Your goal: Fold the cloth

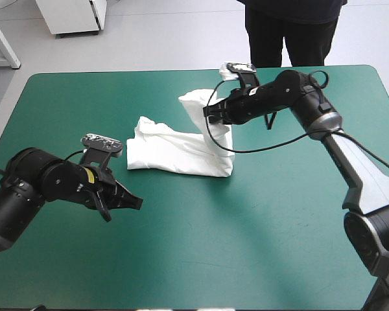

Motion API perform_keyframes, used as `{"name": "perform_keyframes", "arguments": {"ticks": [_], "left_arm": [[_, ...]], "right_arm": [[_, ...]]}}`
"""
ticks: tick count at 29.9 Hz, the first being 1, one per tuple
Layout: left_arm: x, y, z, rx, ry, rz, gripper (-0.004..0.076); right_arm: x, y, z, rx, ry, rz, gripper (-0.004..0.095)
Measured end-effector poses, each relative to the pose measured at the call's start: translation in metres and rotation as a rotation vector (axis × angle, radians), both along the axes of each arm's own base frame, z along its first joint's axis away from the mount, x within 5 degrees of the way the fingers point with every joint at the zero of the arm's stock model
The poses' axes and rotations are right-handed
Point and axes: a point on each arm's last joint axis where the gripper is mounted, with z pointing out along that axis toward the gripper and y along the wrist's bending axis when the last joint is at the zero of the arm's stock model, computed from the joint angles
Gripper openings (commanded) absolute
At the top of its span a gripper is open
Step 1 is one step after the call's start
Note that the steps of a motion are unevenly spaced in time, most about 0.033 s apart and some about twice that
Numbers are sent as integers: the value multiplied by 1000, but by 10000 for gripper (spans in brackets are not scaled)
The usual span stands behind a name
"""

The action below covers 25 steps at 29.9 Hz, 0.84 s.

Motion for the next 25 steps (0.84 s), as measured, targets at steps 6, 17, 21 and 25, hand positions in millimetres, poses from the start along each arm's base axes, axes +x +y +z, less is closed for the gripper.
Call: {"name": "perform_keyframes", "arguments": {"ticks": [6,17,21,25], "left_arm": [[-20,10,15,-53,-62,15,-22],[-25,10,17,-80,-57,11,-22],[-25,10,17,-80,-57,11,-22],[-25,10,17,-81,-57,11,-22]], "right_arm": [[9,51,-11,15,-32,87,-14],[34,121,-60,55,28,164,-14],[34,144,-86,69,85,197,-12],[30,158,-110,70,153,229,72]]}}
